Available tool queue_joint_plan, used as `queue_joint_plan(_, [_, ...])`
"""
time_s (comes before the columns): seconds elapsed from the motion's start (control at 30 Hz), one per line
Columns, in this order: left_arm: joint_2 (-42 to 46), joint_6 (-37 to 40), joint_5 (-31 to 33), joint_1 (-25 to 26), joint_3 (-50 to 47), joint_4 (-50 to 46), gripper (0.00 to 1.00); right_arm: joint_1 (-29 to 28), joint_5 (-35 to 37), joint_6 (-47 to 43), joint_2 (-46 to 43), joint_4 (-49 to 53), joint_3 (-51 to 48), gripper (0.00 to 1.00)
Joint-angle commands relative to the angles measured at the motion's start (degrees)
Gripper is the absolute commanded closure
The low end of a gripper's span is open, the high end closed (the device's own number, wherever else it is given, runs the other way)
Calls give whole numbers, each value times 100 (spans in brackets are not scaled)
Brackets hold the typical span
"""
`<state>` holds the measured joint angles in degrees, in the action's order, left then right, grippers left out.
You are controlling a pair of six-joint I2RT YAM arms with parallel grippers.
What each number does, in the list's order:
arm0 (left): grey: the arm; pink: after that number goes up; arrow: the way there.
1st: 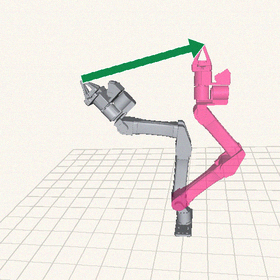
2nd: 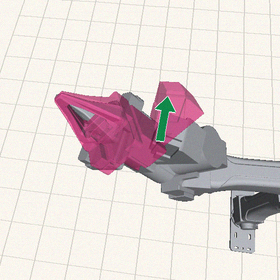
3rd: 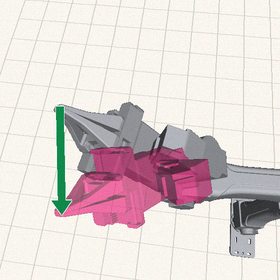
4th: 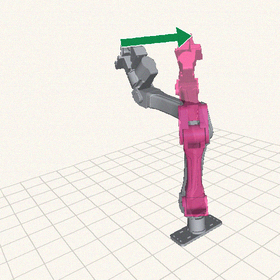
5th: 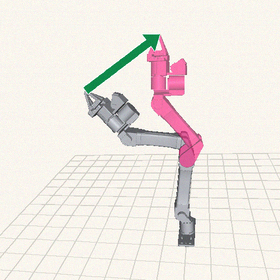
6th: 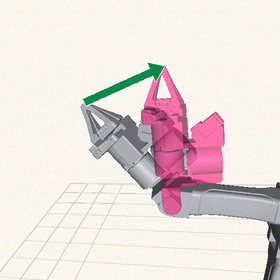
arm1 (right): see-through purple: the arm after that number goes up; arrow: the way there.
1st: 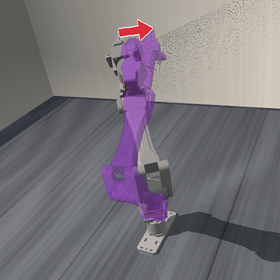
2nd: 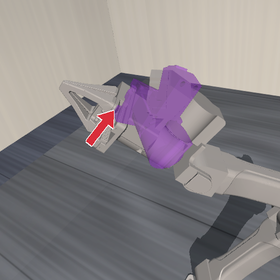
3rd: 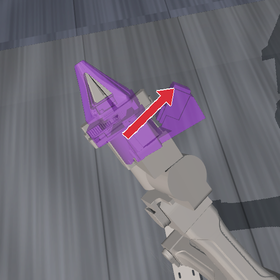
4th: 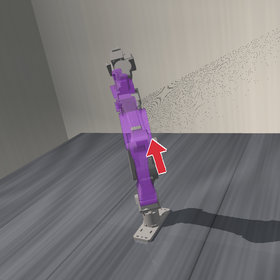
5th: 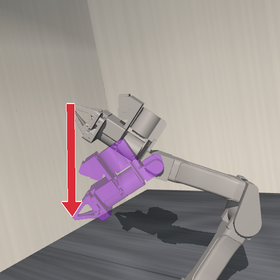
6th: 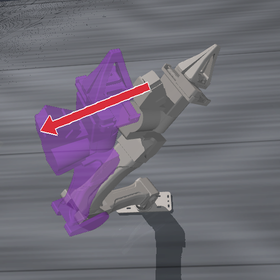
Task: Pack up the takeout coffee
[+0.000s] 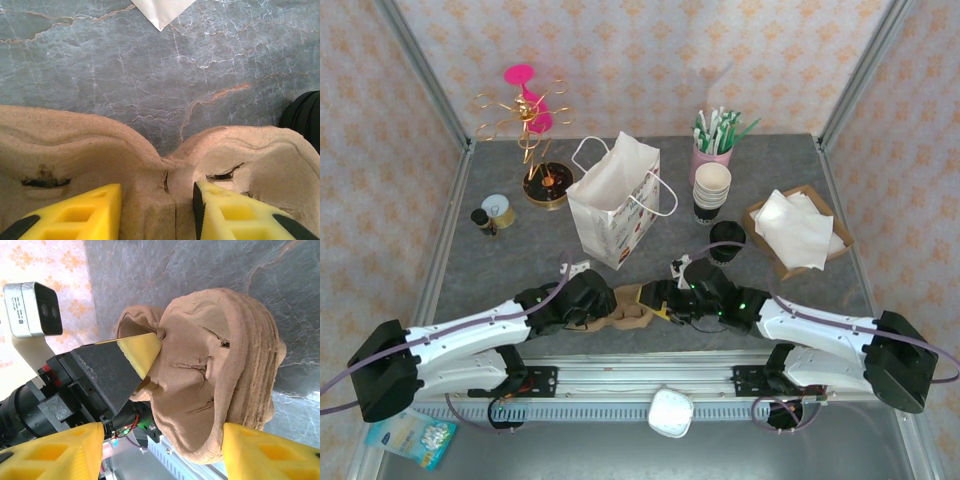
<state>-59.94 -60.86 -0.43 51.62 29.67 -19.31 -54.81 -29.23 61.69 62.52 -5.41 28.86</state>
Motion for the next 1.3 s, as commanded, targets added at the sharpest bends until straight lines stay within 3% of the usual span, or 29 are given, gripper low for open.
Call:
queue_joint_plan(0.0, [25, -153, -239, 30, -219, -9, 61, 23, -96, 174, 9, -829, 21, 39])
queue_joint_plan(0.23, [-16, -241, -308, 114, -322, 178, 62, 25, -310, 625, 70, -1226, -168, 44])
queue_joint_plan(0.57, [121, -286, -126, 138, -415, -55, 62, 31, -64, 1015, -32, -1520, -257, 65])
queue_joint_plan(0.7, [168, -332, -197, 131, -507, 102, 62, 34, -249, 1012, 108, -1600, -248, 76])
queue_joint_plan(1.0, [101, -271, -128, 142, -421, 46, 62, 37, -386, 589, 257, -880, -2, 83])
queue_joint_plan(1.27, [87, -243, -186, 187, -357, 196, 61, 32, -609, 365, 479, -1041, -36, 93])
